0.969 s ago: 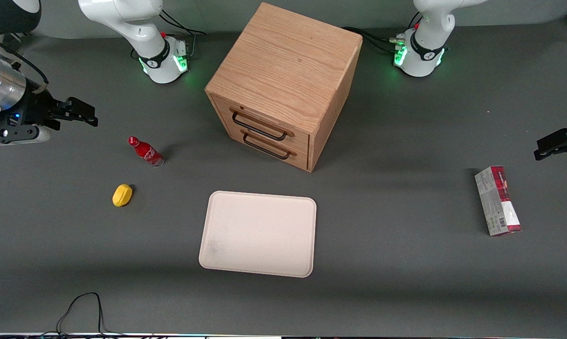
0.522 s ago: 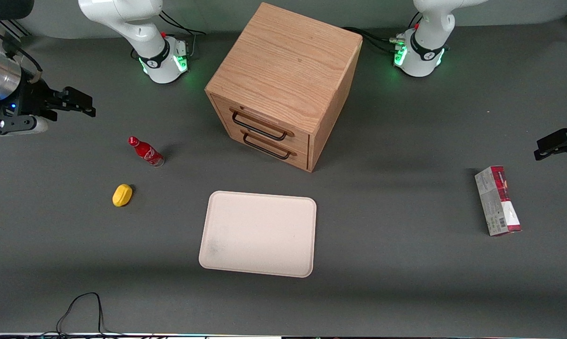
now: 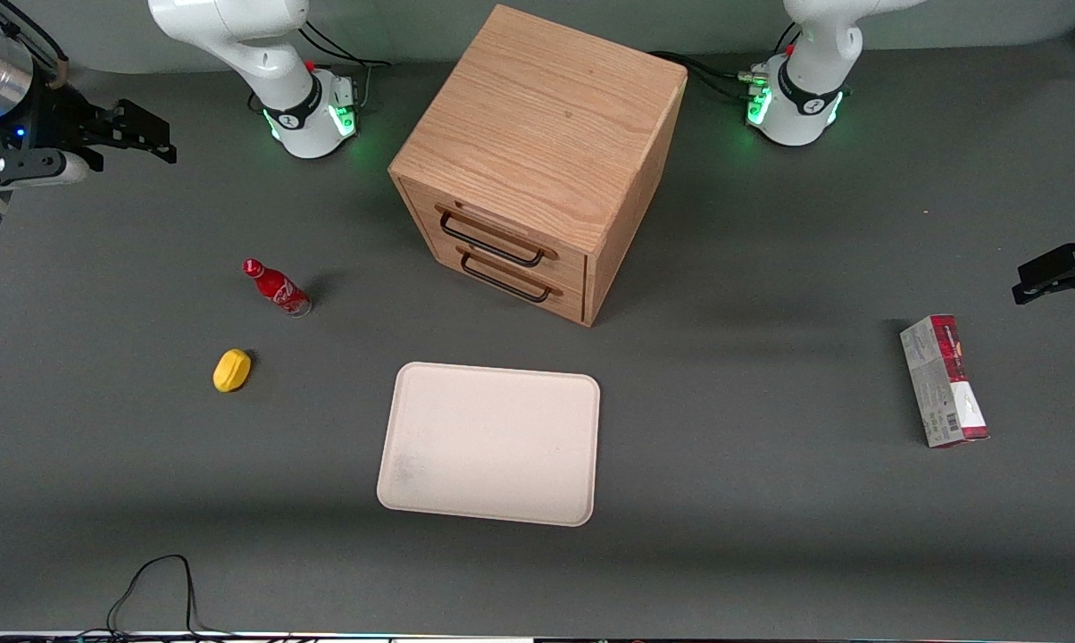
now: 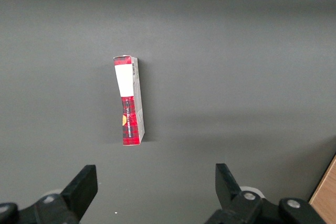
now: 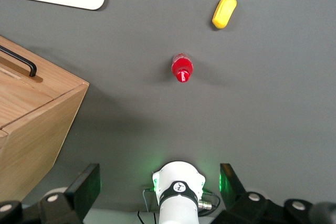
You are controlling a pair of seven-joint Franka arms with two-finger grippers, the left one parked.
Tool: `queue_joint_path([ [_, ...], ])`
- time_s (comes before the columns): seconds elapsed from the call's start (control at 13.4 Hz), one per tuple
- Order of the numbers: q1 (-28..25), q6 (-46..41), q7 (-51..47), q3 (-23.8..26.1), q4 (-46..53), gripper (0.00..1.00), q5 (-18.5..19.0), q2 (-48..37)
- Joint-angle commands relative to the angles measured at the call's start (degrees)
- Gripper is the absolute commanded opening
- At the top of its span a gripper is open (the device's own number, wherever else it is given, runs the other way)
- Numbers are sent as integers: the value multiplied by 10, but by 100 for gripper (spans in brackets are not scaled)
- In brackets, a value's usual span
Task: Place coke bottle on tray
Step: 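Lower the right gripper over the bottle's cap end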
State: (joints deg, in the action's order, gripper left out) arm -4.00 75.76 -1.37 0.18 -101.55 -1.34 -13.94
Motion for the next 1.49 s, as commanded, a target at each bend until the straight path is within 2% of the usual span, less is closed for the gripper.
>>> queue_joint_path([
  [0.0,-3,11,7,-5,-22,100,-1,-13],
  [0.15,-3,57,7,-5,-79,100,-1,-24],
  [0.37,-2,234,6,-8,-248,100,-1,-47],
  [0.45,-2,270,6,-10,-274,100,-1,-46],
  [1.12,-1,464,7,-16,-413,100,-1,-29],
  [1.42,-1,510,8,-18,-428,100,-1,-4],
])
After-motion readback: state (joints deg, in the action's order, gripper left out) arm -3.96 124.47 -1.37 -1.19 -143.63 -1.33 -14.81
